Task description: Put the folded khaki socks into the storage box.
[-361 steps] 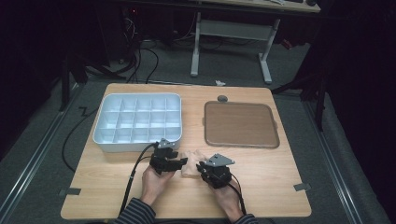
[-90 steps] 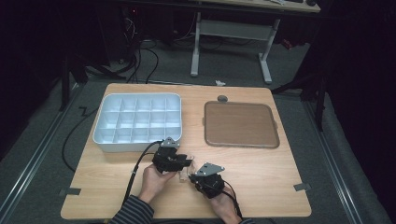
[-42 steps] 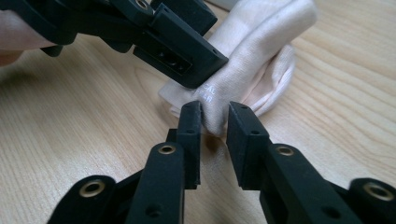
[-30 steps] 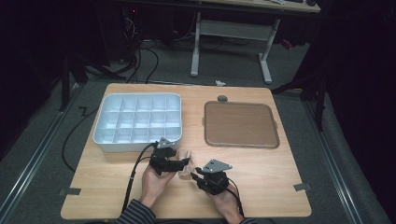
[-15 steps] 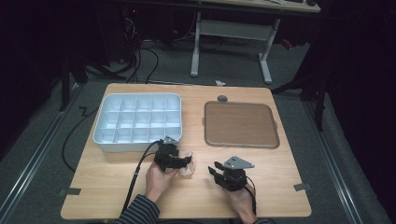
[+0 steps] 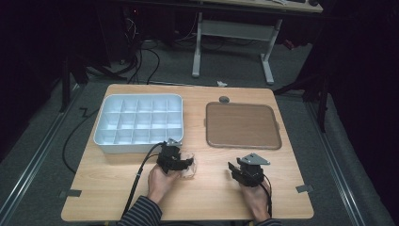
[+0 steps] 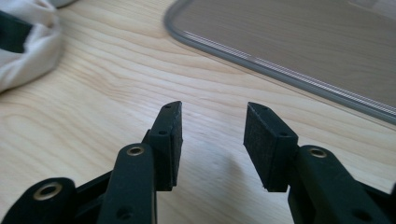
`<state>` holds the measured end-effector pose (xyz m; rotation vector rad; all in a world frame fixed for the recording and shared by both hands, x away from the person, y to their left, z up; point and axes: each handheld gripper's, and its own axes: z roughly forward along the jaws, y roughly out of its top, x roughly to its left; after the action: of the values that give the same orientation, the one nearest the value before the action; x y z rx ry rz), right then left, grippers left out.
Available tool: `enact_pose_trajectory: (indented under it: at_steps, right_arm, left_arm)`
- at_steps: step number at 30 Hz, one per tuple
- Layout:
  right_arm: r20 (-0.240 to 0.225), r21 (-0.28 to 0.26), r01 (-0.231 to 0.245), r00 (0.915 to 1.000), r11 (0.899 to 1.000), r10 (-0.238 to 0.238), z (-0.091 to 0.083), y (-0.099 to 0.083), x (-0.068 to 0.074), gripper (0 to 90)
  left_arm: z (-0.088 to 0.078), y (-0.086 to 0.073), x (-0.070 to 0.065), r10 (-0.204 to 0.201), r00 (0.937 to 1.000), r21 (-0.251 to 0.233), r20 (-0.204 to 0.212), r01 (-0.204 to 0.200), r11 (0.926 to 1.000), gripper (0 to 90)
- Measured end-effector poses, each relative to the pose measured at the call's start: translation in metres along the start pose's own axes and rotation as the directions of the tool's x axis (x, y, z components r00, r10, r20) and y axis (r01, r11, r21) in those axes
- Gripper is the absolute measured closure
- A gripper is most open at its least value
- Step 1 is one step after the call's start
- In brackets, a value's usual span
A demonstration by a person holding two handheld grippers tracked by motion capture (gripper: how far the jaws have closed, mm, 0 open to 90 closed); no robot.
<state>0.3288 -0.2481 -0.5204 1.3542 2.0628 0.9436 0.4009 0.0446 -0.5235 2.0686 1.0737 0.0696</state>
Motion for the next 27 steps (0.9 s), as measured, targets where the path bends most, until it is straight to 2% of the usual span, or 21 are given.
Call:
enact_pose_trajectory:
  at_steps: [6, 8, 11, 13, 14, 16, 21, 27]
  right_arm:
    - [0.048, 0.044, -0.006, 0.9988, 0.999, 0.004, 0.006, -0.003, -0.012, 52.3]
    - [0.049, 0.06, -0.006, 0.9988, 0.998, 0.003, 0.009, -0.004, -0.013, 50.8]
    - [0.046, 0.051, -0.015, 0.9988, 0.999, 0.013, 0.011, -0.005, -0.015, 48.4]
    - [0.041, 0.053, -0.031, 0.9987, 0.998, 0.029, 0.011, -0.005, -0.017, 47.3]
    - [0.04, 0.054, -0.035, 0.9987, 0.998, 0.033, 0.011, -0.005, -0.017, 47.1]
    - [0.023, 0.058, -0.036, 0.9991, 0.998, 0.035, 0.012, -0.005, -0.018, 41.9]
    - [0.019, 0.059, -0.028, 0.9994, 0.998, 0.027, 0.015, -0.003, -0.015, 39.8]
    - [0.014, 0.061, -0.031, 0.9995, 0.998, 0.03, 0.015, -0.002, -0.014, 39.3]
  left_arm:
    - [-0.003, 0.0, 0.0, 0.005, 0.9999, 0.005, 0.011, -0.005, 1.0, 58.2]
    - [-0.004, 0.0, 0.001, 0.006, 0.9999, 0.007, 0.016, -0.006, 1.0, 61.0]
    - [-0.005, 0.0, 0.001, 0.012, 0.9998, 0.006, 0.019, -0.012, 0.9999, 63.5]
    - [-0.006, 0.0, 0.0, 0.022, 0.9996, 0.003, 0.016, -0.023, 0.9997, 65.5]
    - [-0.007, 0.0, -0.002, 0.044, 0.999, -0.007, 0.004, -0.044, 0.999, 66.6]
    - [-0.008, -0.001, -0.004, 0.058, 0.9983, -0.006, -0.002, -0.058, 0.9983, 67.6]
    - [-0.012, -0.001, -0.004, 0.065, 0.9978, -0.001, -0.006, -0.065, 0.9979, 68.7]
    - [-0.018, 0.001, -0.004, 0.067, 0.9977, -0.002, 0.01, -0.067, 0.9978, 69.4]
